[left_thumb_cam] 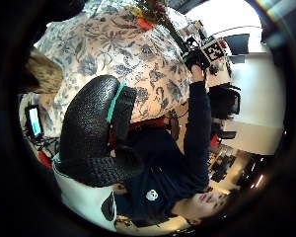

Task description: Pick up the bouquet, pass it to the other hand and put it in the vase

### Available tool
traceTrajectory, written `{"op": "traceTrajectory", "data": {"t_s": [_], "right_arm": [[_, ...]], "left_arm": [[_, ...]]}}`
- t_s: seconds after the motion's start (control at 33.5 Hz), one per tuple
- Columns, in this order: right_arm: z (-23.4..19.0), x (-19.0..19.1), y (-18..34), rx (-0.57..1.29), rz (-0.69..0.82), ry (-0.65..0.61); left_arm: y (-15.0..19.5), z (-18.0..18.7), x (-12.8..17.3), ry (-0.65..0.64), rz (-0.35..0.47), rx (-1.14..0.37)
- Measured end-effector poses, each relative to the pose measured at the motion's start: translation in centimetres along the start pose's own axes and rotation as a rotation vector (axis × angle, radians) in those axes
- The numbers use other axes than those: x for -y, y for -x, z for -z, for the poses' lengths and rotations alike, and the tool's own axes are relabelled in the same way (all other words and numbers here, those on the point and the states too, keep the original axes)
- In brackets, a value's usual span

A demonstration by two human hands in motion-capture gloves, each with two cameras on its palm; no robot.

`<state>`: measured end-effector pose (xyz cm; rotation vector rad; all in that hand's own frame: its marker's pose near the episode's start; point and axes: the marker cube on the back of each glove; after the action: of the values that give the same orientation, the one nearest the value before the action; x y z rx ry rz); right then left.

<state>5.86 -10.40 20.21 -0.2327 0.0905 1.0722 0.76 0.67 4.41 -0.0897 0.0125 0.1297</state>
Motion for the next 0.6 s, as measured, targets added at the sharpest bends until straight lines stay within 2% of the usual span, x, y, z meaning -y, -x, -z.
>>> {"op": "traceTrajectory", "data": {"t_s": [0.06,0.18,0.24,0.39,0.51,0.6], "right_arm": [[0.2,-0.5,-0.2,-0.015,-0.018,-0.014],[0.6,-1.2,0.6,0.095,0.172,-0.092],[0.6,-1.4,0.5,0.090,0.205,-0.133],[1.2,-1.3,0.1,0.105,0.191,-0.321],[1.4,-1.5,-0.1,0.151,0.232,-0.343],[2.5,0.6,-0.7,0.192,0.141,-0.511]], "left_arm": [[-0.2,0.2,-0.3,-0.002,-0.002,-0.007],[-0.2,0.4,-0.5,-0.008,-0.005,-0.012],[-0.1,0.3,-0.3,-0.012,-0.007,-0.007],[-0.1,0.6,-0.5,-0.011,0.000,-0.012],[-0.2,0.3,-0.1,-0.005,0.006,-0.011],[-0.4,0.4,0.0,-0.004,-0.002,-0.007]]}}
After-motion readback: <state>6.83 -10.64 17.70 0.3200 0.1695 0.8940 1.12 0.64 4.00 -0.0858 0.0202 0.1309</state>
